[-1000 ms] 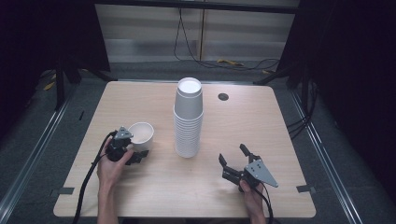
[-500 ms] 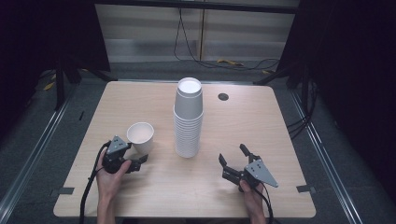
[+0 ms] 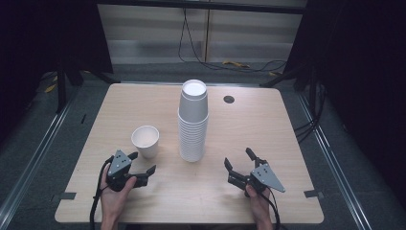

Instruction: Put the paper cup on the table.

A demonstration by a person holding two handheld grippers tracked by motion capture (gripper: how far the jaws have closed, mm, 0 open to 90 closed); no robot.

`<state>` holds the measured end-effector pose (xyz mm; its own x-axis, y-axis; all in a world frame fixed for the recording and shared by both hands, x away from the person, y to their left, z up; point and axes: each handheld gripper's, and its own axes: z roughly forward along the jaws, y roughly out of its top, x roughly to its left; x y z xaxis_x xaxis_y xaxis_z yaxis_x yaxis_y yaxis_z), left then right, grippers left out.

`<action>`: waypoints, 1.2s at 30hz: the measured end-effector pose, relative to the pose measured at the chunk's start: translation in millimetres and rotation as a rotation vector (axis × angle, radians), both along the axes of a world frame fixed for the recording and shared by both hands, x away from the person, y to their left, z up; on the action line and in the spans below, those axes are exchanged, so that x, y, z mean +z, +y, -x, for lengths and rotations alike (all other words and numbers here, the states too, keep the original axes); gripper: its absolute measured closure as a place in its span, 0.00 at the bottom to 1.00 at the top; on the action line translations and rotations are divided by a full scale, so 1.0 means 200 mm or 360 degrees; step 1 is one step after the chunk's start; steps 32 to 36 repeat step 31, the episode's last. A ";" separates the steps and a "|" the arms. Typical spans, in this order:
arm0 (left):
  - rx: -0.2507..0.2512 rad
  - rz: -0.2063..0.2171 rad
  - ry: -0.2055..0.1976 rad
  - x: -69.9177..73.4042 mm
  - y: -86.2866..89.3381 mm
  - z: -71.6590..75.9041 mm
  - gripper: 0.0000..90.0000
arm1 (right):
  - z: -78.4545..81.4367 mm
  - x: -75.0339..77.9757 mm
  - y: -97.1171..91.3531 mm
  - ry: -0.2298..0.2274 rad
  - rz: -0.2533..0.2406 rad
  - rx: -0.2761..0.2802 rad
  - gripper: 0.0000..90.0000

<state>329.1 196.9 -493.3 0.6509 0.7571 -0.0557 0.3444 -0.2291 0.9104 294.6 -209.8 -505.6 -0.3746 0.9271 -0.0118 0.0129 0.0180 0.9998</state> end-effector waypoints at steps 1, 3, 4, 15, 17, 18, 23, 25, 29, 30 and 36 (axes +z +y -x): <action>-0.0014 -0.0012 0.0000 0.00 -0.01 0.01 0.18 | 0.00 0.00 0.00 -0.0002 0.0001 0.0002 0.16; -0.0028 -0.0034 -0.0042 0.00 -0.04 0.03 0.19 | 0.00 0.00 0.00 0.0000 0.0000 0.0000 0.16; -0.0036 -0.0019 -0.0047 0.00 -0.05 0.03 0.19 | 0.00 0.00 0.00 -0.0001 -0.0002 0.0003 0.16; -0.0151 0.0101 -0.0147 -0.03 -0.24 0.09 0.19 | 0.00 0.00 0.00 0.0002 -0.0002 0.0006 0.16; -0.0181 0.0100 -0.0160 -0.04 -0.28 0.09 0.19 | 0.00 0.00 0.00 0.0003 -0.0002 0.0007 0.16; -0.0157 0.0095 -0.0173 -0.05 -0.29 0.09 0.19 | 0.00 0.00 0.00 0.0003 -0.0002 0.0009 0.16; -0.0134 0.0200 -0.0194 -0.07 -0.33 0.09 0.18 | 0.00 0.00 0.00 0.0003 -0.0002 0.0011 0.16; -0.0111 0.0198 -0.0204 -0.07 -0.33 0.10 0.18 | 0.00 0.00 0.00 0.0000 -0.0004 0.0018 0.16; -0.0095 0.0202 -0.0210 -0.07 -0.33 0.10 0.18 | 0.00 0.00 0.00 0.0004 -0.0001 0.0011 0.16; -0.0097 0.0185 -0.0230 -0.07 -0.33 0.10 0.18 | 0.00 0.00 0.00 0.0002 -0.0001 0.0006 0.16; -0.0099 0.0186 -0.0236 -0.07 -0.33 0.10 0.18 | 0.00 0.00 0.00 0.0002 0.0000 0.0003 0.16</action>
